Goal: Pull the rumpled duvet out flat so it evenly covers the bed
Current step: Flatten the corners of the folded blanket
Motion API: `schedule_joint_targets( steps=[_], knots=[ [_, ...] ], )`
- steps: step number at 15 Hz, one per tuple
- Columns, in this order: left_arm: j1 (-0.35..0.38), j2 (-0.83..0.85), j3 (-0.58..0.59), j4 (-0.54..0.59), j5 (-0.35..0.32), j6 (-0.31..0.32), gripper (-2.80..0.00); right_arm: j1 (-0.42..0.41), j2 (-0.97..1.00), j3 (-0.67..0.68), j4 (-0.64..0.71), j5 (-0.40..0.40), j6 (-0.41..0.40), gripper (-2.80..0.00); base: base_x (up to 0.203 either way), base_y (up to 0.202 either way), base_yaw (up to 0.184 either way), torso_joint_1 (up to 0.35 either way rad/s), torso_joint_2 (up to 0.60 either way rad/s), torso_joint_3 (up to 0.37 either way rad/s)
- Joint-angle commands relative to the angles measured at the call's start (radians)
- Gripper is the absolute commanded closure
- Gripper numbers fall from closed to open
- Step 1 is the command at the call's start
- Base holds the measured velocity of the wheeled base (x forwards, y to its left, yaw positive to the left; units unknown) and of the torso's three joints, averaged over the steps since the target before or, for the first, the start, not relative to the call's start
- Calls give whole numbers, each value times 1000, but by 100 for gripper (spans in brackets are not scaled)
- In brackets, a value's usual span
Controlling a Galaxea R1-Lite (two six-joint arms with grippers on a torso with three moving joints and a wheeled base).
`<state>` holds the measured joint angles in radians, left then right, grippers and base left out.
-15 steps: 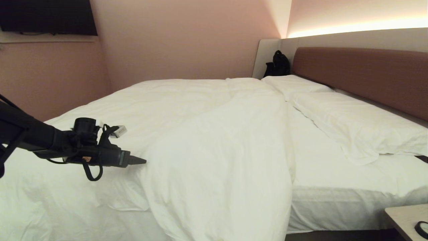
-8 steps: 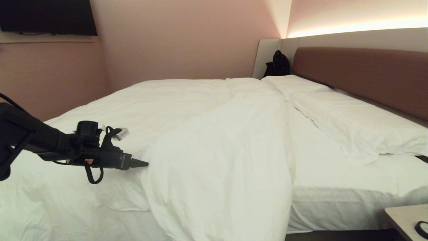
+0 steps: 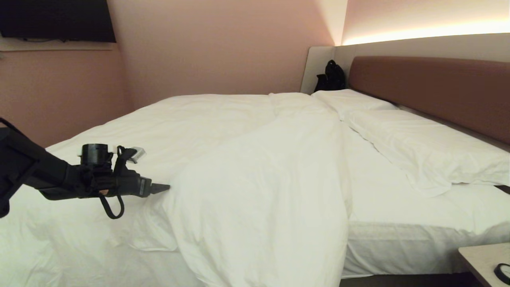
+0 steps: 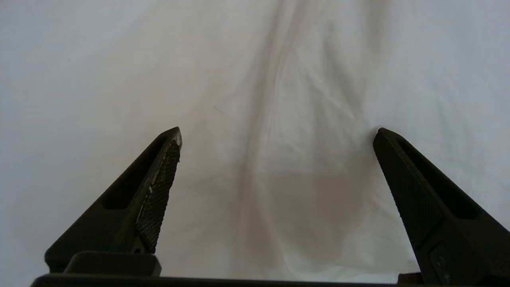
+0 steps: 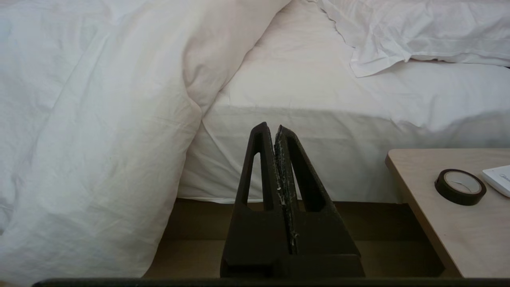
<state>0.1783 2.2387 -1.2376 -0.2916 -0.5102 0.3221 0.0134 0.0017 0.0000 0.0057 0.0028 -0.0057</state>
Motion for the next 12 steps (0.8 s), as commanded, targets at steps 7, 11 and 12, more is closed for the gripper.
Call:
schedule_joint_targets(
  steps=[7, 11, 12],
  knots=[
    [-31, 57, 70, 2, -96, 53, -280, 0, 0, 0, 0, 0, 0, 0, 0, 0, 0, 0, 0, 0],
    [-49, -8, 144, 1, -156, 51, -280, 0, 0, 0, 0, 0, 0, 0, 0, 0, 0, 0, 0, 0],
    [-52, -32, 157, 3, -174, 48, -280, 0, 0, 0, 0, 0, 0, 0, 0, 0, 0, 0, 0, 0]
  ],
)
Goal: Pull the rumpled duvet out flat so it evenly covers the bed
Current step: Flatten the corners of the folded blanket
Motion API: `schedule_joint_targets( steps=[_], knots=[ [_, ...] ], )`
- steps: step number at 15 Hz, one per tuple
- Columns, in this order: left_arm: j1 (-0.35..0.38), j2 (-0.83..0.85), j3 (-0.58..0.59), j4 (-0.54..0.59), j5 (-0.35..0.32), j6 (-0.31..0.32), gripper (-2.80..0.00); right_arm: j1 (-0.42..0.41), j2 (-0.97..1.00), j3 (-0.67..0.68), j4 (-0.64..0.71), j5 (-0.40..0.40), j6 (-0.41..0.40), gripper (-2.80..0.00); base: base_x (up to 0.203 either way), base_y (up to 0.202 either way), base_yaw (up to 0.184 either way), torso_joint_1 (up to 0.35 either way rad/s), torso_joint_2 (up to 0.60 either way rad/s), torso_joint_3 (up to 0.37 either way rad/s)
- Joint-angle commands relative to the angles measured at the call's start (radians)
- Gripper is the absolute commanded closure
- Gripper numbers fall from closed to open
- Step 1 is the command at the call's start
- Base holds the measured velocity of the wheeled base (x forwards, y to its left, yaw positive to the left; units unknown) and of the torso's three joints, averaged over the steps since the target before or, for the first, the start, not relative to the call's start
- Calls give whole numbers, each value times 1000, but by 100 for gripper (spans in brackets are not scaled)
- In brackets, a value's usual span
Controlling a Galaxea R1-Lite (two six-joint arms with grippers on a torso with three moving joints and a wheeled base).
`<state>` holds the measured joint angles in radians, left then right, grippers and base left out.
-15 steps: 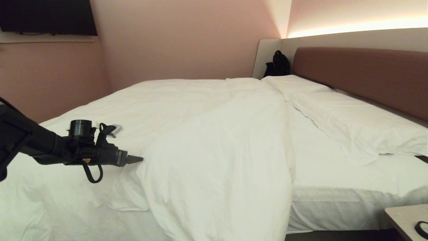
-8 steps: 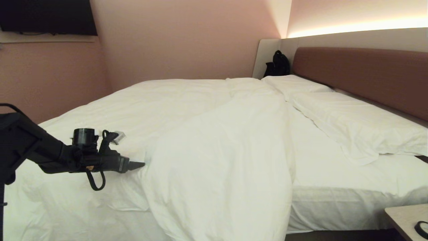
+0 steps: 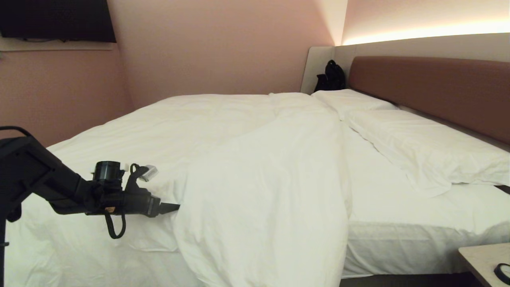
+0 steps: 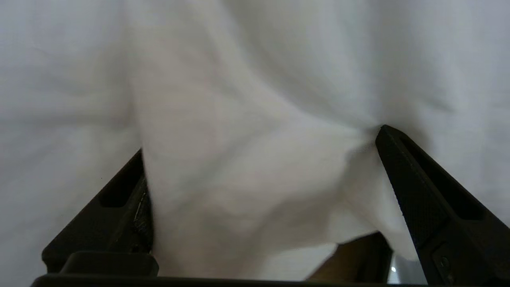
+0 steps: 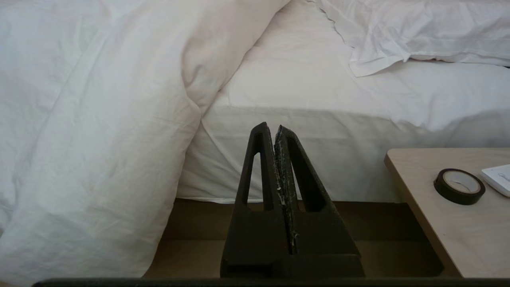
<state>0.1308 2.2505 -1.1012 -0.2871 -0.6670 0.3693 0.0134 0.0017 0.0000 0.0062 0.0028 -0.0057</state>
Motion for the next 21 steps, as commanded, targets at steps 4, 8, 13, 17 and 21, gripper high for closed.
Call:
schedule_joint_targets(
  steps=[4, 8, 13, 17, 21],
  knots=[
    [-10, -119, 74, 4, -102, -6, -280, 0, 0, 0, 0, 0, 0, 0, 0, 0, 0, 0, 0, 0],
    [-28, -112, 90, 5, -114, -6, -280, 0, 0, 0, 0, 0, 0, 0, 0, 0, 0, 0, 0, 0],
    [-64, -105, 109, 2, -114, -3, -280, 0, 0, 0, 0, 0, 0, 0, 0, 0, 0, 0, 0, 0],
    [-98, -89, 113, -3, -112, 3, -280, 0, 0, 0, 0, 0, 0, 0, 0, 0, 0, 0, 0, 0],
    [-129, -55, 104, -11, -100, 5, -280, 0, 0, 0, 0, 0, 0, 0, 0, 0, 0, 0, 0, 0]
  ],
)
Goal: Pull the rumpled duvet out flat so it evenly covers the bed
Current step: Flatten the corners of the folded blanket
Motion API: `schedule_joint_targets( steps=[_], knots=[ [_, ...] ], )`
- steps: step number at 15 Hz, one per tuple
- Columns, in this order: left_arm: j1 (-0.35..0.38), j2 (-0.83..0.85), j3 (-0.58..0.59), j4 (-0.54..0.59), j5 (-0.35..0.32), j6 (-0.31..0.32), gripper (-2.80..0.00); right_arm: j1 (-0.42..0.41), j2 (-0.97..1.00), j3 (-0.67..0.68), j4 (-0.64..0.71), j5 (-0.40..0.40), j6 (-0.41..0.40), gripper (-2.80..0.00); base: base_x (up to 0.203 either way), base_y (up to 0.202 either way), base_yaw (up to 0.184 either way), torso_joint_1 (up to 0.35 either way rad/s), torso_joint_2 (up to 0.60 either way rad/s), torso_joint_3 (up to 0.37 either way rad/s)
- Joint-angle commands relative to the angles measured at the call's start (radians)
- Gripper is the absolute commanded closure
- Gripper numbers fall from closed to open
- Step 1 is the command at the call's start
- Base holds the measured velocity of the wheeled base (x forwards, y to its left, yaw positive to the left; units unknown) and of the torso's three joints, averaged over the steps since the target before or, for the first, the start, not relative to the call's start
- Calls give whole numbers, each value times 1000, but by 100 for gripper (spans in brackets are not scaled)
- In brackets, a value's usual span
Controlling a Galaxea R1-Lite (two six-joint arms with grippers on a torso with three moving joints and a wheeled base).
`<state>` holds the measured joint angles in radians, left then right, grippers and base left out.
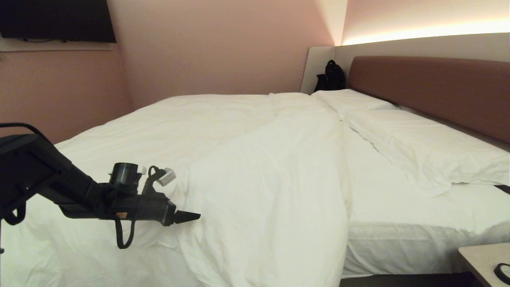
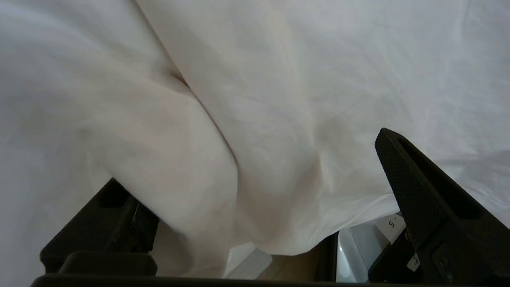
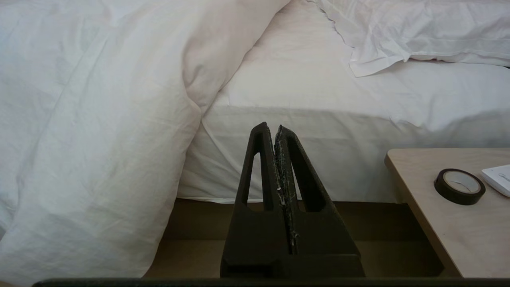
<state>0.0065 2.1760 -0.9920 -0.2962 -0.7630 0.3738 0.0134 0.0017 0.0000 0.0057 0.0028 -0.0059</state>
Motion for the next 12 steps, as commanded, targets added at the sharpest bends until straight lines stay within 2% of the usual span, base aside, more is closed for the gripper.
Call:
schedule_joint_targets(
  steps=[1, 5, 12],
  knots=[
    [-5, 29, -8, -1, -2, -1, -280, 0, 0, 0, 0, 0, 0, 0, 0, 0, 0, 0, 0, 0],
    [-7, 63, -27, -3, 25, -3, -280, 0, 0, 0, 0, 0, -2, 0, 0, 0, 0, 0, 0, 0],
    [-8, 62, -25, -3, 28, -1, -280, 0, 0, 0, 0, 0, 0, 0, 0, 0, 0, 0, 0, 0]
  ],
)
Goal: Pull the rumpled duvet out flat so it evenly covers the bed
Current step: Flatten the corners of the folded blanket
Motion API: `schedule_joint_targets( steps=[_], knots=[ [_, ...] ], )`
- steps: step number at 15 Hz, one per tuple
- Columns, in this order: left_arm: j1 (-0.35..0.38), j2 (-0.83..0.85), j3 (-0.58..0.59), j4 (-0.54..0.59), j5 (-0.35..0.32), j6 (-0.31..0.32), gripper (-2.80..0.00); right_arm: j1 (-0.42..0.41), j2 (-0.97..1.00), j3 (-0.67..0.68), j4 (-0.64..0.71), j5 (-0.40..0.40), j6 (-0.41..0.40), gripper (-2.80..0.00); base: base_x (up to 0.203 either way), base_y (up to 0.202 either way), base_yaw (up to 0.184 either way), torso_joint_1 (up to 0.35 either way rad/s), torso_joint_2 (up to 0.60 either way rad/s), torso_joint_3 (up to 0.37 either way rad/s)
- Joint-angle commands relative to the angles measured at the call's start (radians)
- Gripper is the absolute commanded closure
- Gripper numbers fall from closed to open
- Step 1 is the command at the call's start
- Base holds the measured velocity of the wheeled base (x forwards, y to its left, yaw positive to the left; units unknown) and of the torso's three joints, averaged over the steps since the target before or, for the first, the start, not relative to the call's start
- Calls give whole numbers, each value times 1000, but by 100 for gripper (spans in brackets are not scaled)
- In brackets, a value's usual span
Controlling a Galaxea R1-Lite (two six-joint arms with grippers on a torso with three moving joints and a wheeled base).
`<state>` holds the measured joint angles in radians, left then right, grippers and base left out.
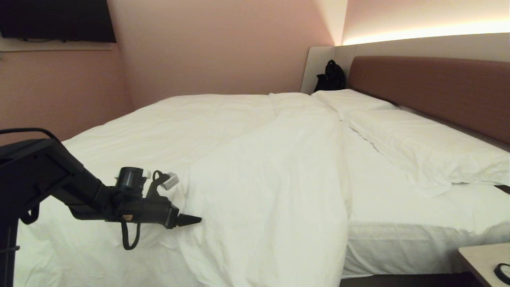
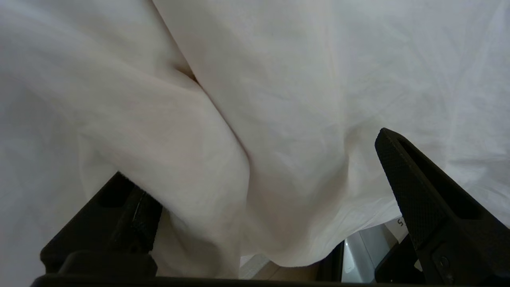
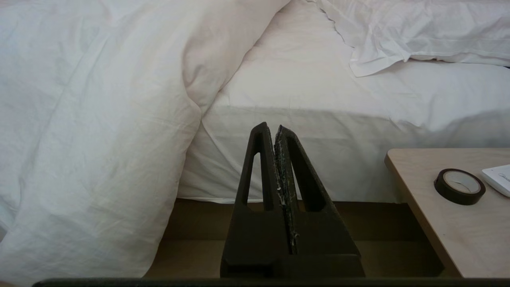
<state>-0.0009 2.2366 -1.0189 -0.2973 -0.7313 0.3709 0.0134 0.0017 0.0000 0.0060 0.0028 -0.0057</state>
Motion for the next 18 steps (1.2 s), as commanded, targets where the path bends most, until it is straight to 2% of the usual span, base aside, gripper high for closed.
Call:
schedule_joint_targets(
  steps=[1, 2, 3, 8, 10, 14, 18],
  knots=[
    [-2, 0, 2, -2, -4, 0, -280, 0, 0, 0, 0, 0, 0, 0, 0, 0, 0, 0, 0, 0],
    [-2, 0, 4, -2, -5, -1, -280, 0, 0, 0, 0, 0, 0, 0, 0, 0, 0, 0, 0, 0],
    [-2, 1, 5, -2, -5, -1, 0, 0, 0, 0, 0, 0, 0, 0, 0, 0, 0, 0, 0, 0],
    [-19, -23, 16, -10, -8, -7, 0, 0, 0, 0, 0, 0, 0, 0, 0, 0, 0, 0, 0, 0],
    [-19, -24, 28, -57, -7, -14, 0, 0, 0, 0, 0, 0, 0, 0, 0, 0, 0, 0, 0, 0],
    [-19, -23, 65, -170, -4, -76, 0, 0, 0, 0, 0, 0, 0, 0, 0, 0, 0, 0, 0, 0],
    [-29, -35, 79, -194, 1, -109, 0, 0, 0, 0, 0, 0, 0, 0, 0, 0, 0, 0, 0, 0]
  ],
)
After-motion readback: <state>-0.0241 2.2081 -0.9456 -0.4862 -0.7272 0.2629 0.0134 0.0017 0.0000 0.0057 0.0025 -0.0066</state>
